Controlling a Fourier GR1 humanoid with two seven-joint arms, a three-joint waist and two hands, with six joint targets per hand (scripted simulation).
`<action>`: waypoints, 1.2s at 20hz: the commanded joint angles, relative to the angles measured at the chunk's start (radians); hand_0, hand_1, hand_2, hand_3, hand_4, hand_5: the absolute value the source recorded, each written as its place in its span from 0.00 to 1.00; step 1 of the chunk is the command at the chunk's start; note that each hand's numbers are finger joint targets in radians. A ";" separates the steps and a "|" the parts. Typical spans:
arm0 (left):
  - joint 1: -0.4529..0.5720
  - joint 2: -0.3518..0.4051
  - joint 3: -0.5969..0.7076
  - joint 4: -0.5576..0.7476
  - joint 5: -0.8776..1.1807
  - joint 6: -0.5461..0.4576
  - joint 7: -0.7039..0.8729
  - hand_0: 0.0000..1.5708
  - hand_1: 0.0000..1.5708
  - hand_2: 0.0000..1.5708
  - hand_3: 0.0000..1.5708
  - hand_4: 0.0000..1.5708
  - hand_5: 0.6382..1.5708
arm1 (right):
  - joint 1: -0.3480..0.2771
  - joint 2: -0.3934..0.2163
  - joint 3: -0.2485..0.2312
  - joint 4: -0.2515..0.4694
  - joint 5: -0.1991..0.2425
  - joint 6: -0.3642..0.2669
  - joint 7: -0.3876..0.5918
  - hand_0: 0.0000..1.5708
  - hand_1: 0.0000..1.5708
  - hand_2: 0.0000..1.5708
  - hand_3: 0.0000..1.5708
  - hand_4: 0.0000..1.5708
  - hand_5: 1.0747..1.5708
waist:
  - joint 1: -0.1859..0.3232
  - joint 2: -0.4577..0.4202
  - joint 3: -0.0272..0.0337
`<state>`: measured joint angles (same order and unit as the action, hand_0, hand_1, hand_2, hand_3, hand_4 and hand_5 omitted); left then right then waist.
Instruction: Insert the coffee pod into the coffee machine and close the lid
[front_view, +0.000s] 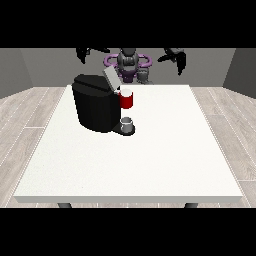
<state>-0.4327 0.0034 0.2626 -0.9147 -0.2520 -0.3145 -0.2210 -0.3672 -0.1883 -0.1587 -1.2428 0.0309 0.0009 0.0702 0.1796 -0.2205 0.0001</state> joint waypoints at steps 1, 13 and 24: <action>0.057 -0.003 -0.069 -0.105 0.023 0.025 0.020 0.00 0.00 0.00 0.00 0.23 1.00 | -0.029 0.040 -0.009 0.040 -0.026 -0.018 0.009 0.00 0.00 0.00 0.00 0.00 1.00 | 0.031 0.021 0.0003; 0.111 0.010 -0.095 -0.313 0.097 0.041 0.079 0.00 0.00 0.00 0.00 0.24 1.00 | -0.235 -0.008 -0.033 0.154 -0.078 0.003 0.072 0.00 0.00 0.00 0.00 0.00 1.00 | -0.002 0.193 -0.0001; 0.221 0.090 -0.070 -0.443 0.165 0.006 0.069 0.00 0.00 0.00 0.00 0.20 1.00 | -0.274 0.057 0.036 0.196 -0.055 0.000 0.026 0.00 0.00 0.00 0.00 0.00 1.00 | -0.025 0.221 -0.0003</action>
<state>-0.2668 0.0576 0.1717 -1.3450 -0.1129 -0.2865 -0.1108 -0.6304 -0.1601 -0.1543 -1.0435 -0.0353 0.0110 0.0826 0.1712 -0.0006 0.0001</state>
